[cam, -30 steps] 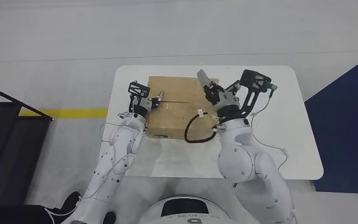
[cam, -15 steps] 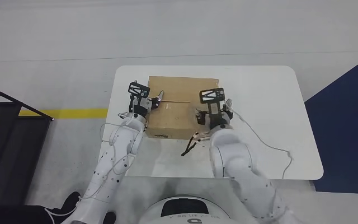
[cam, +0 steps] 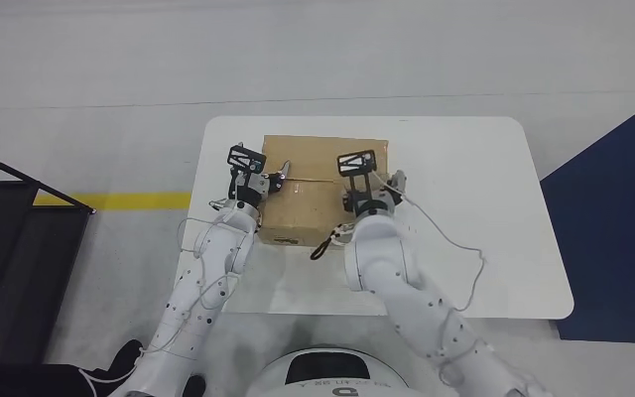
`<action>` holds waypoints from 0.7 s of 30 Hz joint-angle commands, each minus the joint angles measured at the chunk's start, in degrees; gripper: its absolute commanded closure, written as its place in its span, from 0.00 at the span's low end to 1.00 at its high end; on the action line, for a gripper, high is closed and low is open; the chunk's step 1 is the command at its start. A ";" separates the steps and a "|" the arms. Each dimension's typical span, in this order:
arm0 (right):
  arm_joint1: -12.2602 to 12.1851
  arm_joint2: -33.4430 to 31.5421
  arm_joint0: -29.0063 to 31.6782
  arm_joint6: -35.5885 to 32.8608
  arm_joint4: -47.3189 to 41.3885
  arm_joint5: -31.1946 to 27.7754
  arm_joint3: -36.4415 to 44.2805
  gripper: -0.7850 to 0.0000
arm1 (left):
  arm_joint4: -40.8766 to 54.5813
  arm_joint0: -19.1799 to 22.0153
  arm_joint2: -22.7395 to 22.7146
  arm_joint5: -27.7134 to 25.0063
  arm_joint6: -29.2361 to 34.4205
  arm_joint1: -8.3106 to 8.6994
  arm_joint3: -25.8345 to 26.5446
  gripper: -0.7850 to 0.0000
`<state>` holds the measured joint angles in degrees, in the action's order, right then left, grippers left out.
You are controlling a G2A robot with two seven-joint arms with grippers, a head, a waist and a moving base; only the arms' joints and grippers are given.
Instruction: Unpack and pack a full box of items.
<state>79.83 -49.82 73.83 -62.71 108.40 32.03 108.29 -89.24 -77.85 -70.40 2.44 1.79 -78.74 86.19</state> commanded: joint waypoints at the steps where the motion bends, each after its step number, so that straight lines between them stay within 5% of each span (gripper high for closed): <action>1: 0.73 1.04 -1.05 1.01 -0.92 1.48 -1.29 0.00 | 0.00 0.00 0.00 0.00 0.00 0.00 0.00 0.00; 11: 4.55 5.39 -5.88 7.51 -4.36 7.85 -8.22 0.00 | 0.57 -2.05 -1.37 0.07 -1.24 0.25 1.72 0.00; 21: 8.43 8.49 -7.29 20.69 -14.80 14.01 -5.09 0.00 | 0.67 -5.29 -3.87 0.80 -2.25 0.71 4.91 0.00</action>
<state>87.98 -41.24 66.32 -44.22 95.63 45.45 102.36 -88.51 -82.91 -74.09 3.17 -0.44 -78.07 90.90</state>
